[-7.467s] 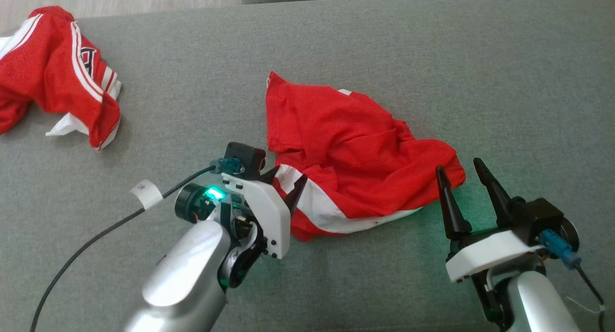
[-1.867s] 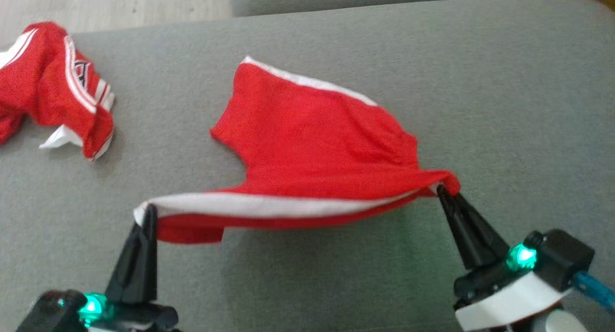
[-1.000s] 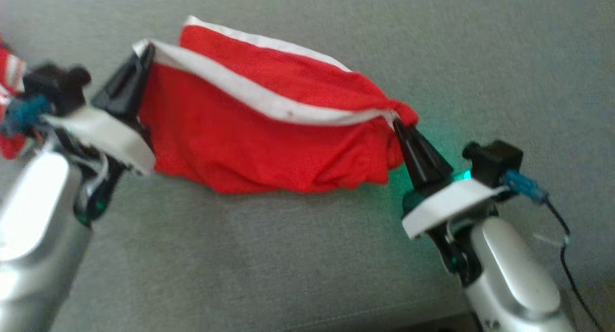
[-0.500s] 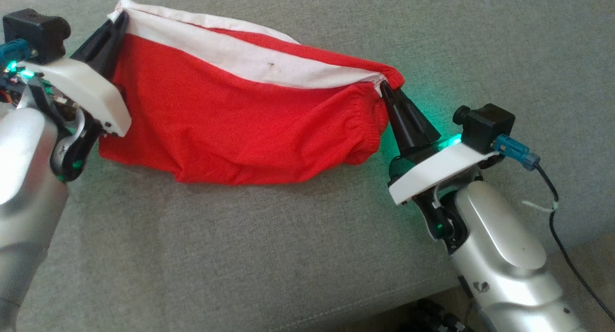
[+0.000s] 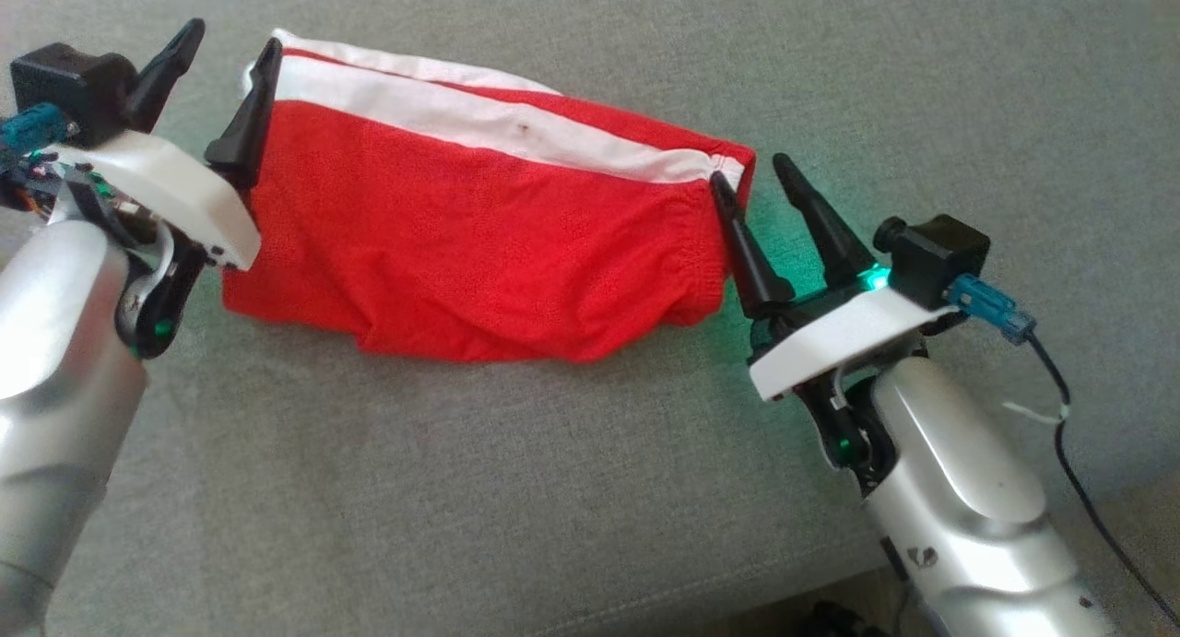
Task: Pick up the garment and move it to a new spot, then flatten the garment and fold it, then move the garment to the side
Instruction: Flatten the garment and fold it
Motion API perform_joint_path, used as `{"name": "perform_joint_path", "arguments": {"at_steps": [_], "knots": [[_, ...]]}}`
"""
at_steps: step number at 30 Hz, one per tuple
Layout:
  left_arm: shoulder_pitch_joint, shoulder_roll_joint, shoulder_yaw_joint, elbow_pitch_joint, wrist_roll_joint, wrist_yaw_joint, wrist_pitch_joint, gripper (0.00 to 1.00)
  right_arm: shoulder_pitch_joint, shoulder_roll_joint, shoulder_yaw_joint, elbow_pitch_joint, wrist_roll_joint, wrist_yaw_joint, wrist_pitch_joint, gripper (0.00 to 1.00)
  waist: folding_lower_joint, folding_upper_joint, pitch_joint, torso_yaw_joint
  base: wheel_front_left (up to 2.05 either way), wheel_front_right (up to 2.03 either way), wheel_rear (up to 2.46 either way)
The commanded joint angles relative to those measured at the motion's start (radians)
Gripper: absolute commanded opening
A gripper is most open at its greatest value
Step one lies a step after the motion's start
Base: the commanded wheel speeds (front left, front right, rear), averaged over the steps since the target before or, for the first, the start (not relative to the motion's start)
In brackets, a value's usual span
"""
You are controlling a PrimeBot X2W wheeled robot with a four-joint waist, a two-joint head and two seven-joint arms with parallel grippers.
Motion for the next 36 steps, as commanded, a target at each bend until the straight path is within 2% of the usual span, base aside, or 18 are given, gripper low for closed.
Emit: {"name": "perform_joint_path", "arguments": {"at_steps": [1, 4, 11, 17, 22, 25, 29, 36], "knots": [[-0.045, 0.042, 0.035, -0.022, -0.007, 0.002, -0.011, 1.00, 0.019, 0.015, 0.006, -0.034, -0.012, 0.004, -0.014, 1.00, 0.0001, 0.0000, -0.013, 0.006, 0.00, 0.00, 0.00], [-0.024, 0.043, 0.038, -0.022, -0.039, 0.002, -0.012, 1.00, 0.051, 0.015, -0.025, -0.055, -0.044, 0.004, -0.011, 1.00, 0.0001, 0.0000, -0.043, 0.016, 0.00, 0.00, 0.00], [0.078, 0.040, 0.030, -0.023, -0.123, 0.016, 0.103, 1.00, 0.134, 0.015, -0.103, -0.133, -0.096, 0.004, 0.031, 1.00, 0.0001, 0.0000, -0.092, 0.037, 0.00, 0.00, 0.00], [0.162, 0.022, 0.025, -0.068, -0.149, 0.072, 0.121, 1.00, 0.185, 0.015, -0.158, -0.213, -0.120, 0.004, 0.066, 1.00, 0.0001, 0.0000, -0.091, 0.045, 0.00, 0.00, 0.00], [0.214, -0.017, 0.028, -0.082, -0.156, 0.141, 0.097, 1.00, 0.222, 0.015, -0.187, -0.275, -0.129, 0.004, 0.086, 1.00, 0.0001, 0.0000, -0.071, 0.052, 0.00, 0.00, 0.00], [0.233, -0.046, 0.027, -0.082, -0.164, 0.163, 0.086, 1.00, 0.238, 0.015, -0.201, -0.302, -0.133, 0.004, 0.095, 1.00, 0.0001, 0.0000, -0.058, 0.055, 0.00, 0.00, 0.00], [0.236, -0.065, 0.020, -0.078, -0.164, 0.171, 0.080, 1.00, 0.249, 0.015, -0.210, -0.326, -0.137, 0.004, 0.106, 1.00, 0.0001, 0.0000, -0.048, 0.057, 0.00, 0.00, 0.00], [0.202, -0.084, -0.009, -0.071, -0.166, 0.144, 0.124, 1.00, 0.246, 0.015, -0.209, -0.349, -0.138, 0.004, 0.115, 1.00, 0.0001, 0.0000, -0.039, 0.054, 0.00, 0.00, 0.00]]}}
